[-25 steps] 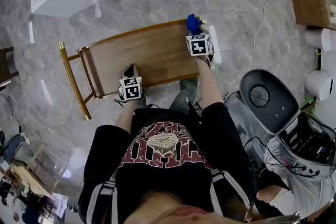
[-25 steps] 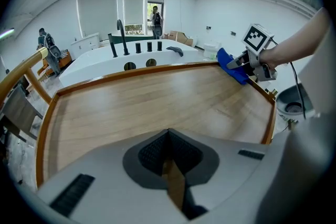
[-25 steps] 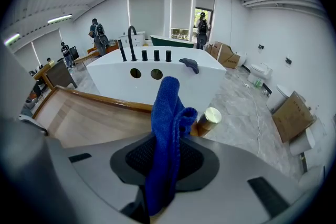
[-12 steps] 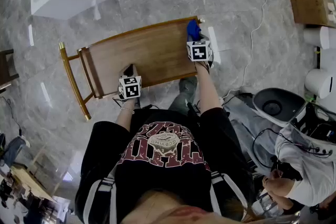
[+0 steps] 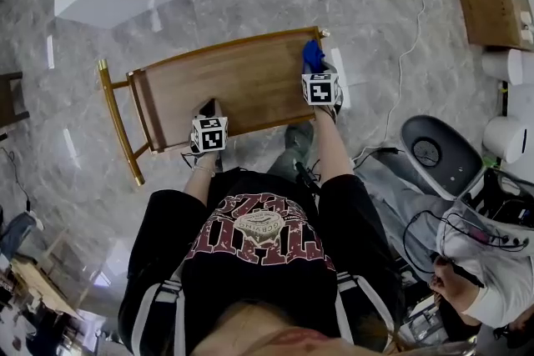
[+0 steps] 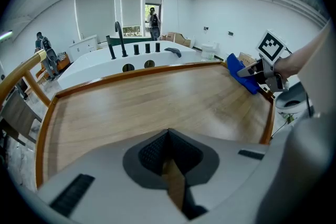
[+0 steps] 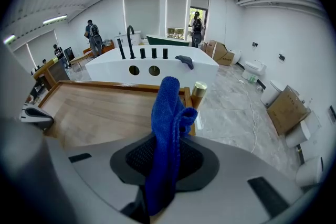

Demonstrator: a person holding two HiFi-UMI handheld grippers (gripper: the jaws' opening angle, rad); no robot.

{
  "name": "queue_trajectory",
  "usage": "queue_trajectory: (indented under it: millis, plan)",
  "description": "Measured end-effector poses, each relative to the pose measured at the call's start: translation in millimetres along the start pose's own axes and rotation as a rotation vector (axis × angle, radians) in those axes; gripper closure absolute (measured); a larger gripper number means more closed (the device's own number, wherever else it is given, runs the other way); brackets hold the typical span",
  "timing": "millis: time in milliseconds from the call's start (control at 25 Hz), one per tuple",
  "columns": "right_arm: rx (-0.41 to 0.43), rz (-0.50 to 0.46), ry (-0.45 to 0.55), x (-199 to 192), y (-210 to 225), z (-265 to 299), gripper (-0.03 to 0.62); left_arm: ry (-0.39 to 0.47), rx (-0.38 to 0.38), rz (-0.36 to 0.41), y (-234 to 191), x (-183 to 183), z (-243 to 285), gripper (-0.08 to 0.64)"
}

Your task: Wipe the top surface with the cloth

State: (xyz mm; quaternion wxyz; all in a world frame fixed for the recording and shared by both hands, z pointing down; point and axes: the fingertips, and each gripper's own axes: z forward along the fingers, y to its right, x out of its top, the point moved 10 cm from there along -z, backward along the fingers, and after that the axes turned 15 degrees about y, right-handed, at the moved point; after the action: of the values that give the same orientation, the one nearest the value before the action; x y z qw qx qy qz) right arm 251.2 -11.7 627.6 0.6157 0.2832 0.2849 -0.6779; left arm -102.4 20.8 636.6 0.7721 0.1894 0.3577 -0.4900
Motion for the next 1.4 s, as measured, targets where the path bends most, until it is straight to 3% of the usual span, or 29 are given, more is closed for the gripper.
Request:
queue_trajectory:
  millis: [880, 1400]
  plan:
    - [-0.06, 0.003, -0.001, -0.2, -10.4, -11.9, 0.503, 0.02, -0.014, 0.013, 1.7, 1.9, -7.1, 0.512]
    - [-0.043, 0.021, 0.005, -5.6, -30.2, -7.2, 0.503, 0.023, -0.017, 0.042, 4.1, -2.5, -2.2, 0.512]
